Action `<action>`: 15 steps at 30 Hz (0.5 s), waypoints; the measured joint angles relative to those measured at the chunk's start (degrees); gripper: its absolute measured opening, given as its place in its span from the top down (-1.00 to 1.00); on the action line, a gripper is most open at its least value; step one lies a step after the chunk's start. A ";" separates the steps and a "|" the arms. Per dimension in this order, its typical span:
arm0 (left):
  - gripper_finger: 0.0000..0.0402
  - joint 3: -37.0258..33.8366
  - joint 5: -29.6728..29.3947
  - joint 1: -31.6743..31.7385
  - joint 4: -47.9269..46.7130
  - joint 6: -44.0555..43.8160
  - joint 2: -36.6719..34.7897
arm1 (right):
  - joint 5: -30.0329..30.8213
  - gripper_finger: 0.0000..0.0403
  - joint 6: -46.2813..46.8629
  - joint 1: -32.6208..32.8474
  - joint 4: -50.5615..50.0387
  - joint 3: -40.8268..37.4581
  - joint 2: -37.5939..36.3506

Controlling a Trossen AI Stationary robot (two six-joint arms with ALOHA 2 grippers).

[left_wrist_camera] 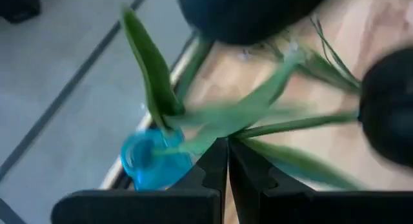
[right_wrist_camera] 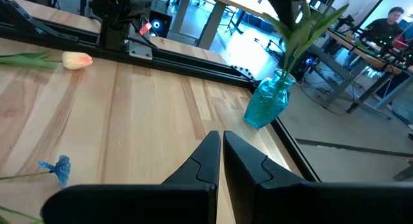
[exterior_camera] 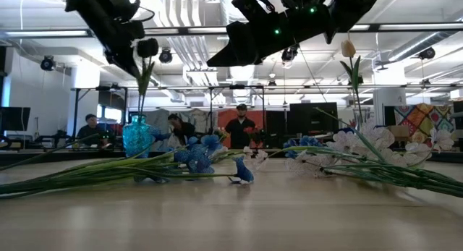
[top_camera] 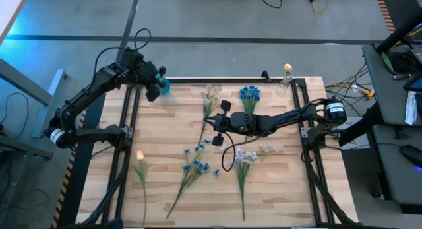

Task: Sort flowers into vase by color
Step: Put the black tulip into the blue vase

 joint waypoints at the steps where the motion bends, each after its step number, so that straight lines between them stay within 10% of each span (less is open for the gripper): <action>1: 1.00 0.00 0.08 0.00 1.44 -0.15 0.54 | -0.02 0.94 0.00 0.00 0.00 0.00 0.00; 15: 1.00 0.00 -0.18 0.01 13.49 -1.77 7.67 | -0.02 0.94 -0.02 -0.02 -1.52 0.00 0.00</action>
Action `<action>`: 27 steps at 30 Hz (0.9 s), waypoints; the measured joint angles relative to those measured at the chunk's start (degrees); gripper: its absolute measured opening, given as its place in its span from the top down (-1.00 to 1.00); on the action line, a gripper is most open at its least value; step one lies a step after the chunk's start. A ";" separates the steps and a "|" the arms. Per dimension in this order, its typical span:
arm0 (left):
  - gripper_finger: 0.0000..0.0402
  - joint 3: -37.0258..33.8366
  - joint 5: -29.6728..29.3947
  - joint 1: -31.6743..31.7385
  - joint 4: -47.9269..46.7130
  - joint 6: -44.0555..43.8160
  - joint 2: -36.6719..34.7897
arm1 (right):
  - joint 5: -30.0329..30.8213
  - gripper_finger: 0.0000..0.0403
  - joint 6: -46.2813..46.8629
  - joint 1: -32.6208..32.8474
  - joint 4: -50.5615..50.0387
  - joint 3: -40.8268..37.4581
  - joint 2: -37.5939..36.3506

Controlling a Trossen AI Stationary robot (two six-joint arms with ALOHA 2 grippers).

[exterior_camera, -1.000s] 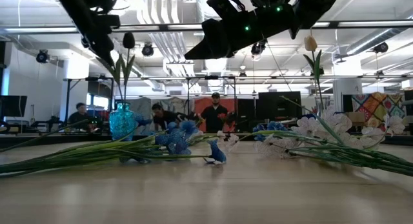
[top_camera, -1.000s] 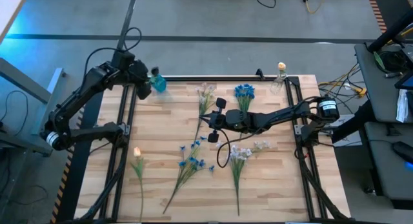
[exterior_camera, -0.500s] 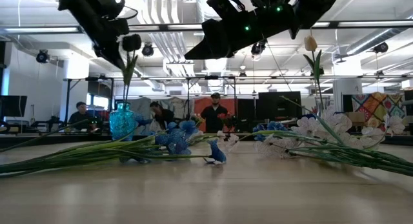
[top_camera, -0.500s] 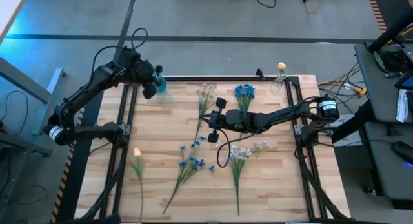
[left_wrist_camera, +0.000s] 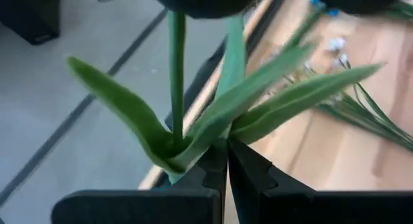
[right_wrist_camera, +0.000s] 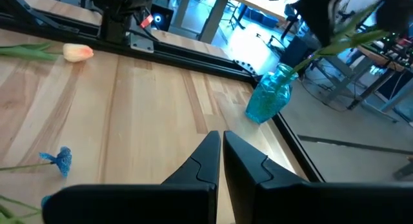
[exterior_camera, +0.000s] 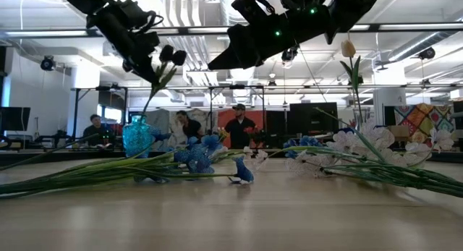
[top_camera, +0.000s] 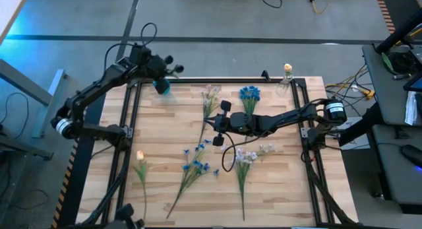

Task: Sort flowers into vase by color
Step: Put the black tulip into the blue vase, then put the yellow flower into the transparent vase

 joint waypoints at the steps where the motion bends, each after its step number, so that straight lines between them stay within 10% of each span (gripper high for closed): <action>1: 1.00 0.00 -0.17 0.08 0.92 -0.19 0.13 | 0.02 0.94 0.00 0.02 -0.19 0.00 0.00; 27: 1.00 -2.49 -3.22 1.21 4.64 -5.73 -10.89 | -0.02 0.94 2.21 -0.75 -0.31 -4.20 -0.34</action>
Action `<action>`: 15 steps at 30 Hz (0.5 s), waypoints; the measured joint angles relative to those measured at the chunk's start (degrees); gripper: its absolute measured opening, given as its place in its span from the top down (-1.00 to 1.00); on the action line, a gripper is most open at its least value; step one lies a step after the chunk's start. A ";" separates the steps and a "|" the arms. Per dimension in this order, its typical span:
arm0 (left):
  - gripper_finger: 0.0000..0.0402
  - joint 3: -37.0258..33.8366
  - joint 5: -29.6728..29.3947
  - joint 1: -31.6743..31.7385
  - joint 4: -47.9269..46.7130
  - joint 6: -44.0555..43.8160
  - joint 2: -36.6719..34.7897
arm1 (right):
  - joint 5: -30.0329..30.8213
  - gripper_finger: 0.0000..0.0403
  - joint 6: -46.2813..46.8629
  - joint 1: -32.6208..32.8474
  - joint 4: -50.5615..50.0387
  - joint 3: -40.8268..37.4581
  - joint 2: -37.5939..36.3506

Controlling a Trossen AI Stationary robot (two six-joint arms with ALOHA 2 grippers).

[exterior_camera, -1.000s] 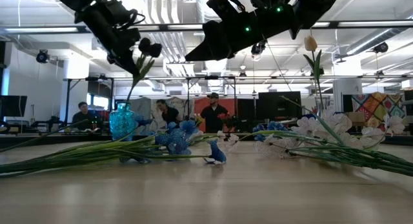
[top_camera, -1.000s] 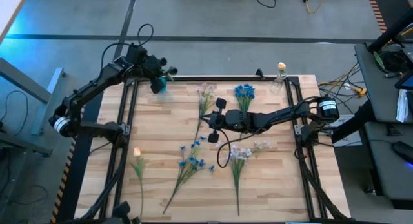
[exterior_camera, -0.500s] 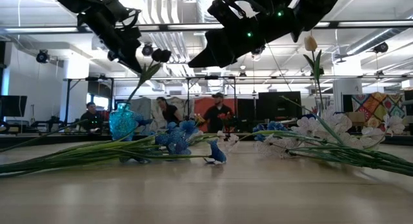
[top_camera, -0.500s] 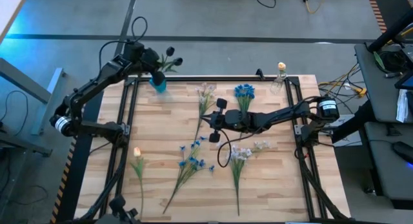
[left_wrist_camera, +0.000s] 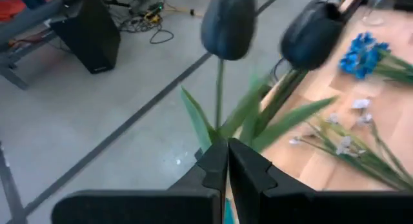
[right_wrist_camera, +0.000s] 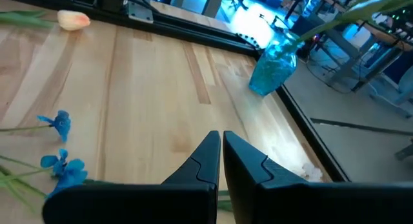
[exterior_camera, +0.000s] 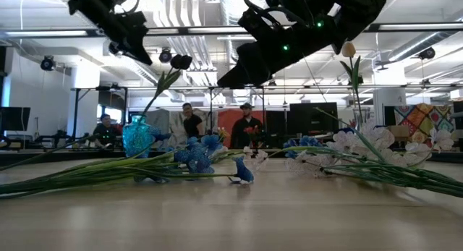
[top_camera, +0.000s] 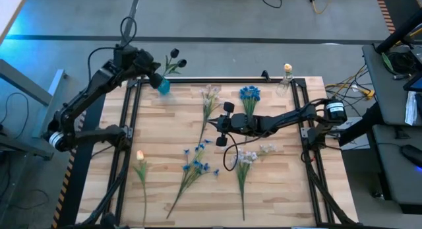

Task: Sort flowers into vase by color
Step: Put the yellow flower into the transparent vase

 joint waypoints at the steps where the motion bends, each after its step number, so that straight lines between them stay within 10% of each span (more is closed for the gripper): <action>1: 1.00 -0.88 0.00 -0.71 -0.04 -0.70 -1.07 | 0.00 0.94 0.38 0.00 0.26 -0.50 -0.29; 6: 1.00 -4.57 -1.15 -8.27 -5.34 -5.17 -5.98 | -0.02 0.94 1.12 0.02 2.86 -3.77 -3.22; 15: 1.00 -7.41 -23.11 -39.60 -10.69 -21.78 -10.46 | -0.01 0.94 1.98 0.12 4.59 -10.19 -10.29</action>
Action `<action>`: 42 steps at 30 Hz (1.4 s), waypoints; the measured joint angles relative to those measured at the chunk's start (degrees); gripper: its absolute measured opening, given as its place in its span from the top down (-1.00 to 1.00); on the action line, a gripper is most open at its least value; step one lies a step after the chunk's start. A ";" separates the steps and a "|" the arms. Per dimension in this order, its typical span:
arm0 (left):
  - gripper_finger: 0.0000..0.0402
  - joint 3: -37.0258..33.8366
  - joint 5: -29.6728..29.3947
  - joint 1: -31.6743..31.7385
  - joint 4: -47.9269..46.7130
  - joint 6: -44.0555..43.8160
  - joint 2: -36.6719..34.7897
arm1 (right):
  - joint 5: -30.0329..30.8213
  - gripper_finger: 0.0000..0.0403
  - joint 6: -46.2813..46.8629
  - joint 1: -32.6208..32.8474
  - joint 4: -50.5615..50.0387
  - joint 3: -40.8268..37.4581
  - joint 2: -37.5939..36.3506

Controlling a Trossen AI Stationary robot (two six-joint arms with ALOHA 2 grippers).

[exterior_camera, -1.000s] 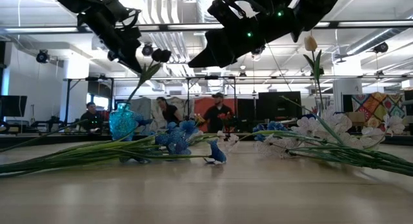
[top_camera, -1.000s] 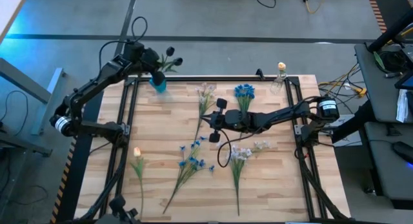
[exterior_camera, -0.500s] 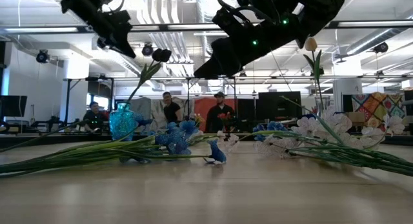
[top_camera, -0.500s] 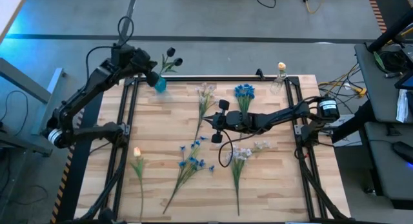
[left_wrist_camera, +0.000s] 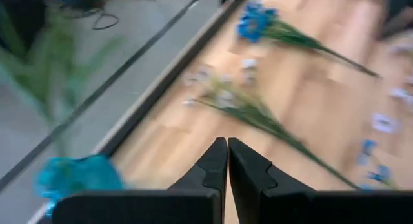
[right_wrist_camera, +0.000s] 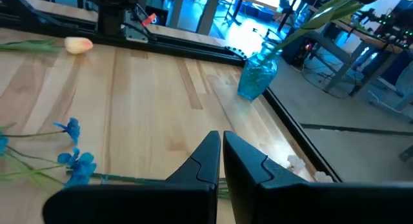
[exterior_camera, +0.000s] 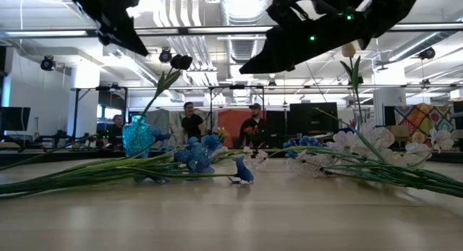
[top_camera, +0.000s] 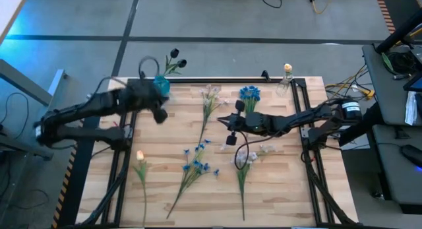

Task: Sort flowers into vase by color
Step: Put the yellow flower into the transparent vase

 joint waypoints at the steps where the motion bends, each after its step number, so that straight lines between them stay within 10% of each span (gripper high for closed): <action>1: 1.00 0.00 -2.44 -4.20 -0.80 -2.68 0.37 | 0.00 0.94 -0.01 0.01 0.80 -0.73 -0.45; 10: 1.00 0.02 -7.30 -31.94 -11.96 -39.45 7.87 | -0.01 0.94 1.42 0.01 3.60 -5.93 -3.28; 20: 1.00 0.02 5.32 -41.48 -21.02 -73.82 19.65 | -0.19 0.94 1.42 0.01 4.21 -6.37 -3.36; 29: 0.84 0.02 20.79 -41.64 -24.54 -81.92 27.17 | -0.25 0.94 1.85 0.03 4.06 -6.37 -3.36; 42: 0.23 -6.44 26.81 -51.42 -13.62 -97.67 28.69 | -0.58 0.94 2.29 1.27 3.63 -6.37 -3.36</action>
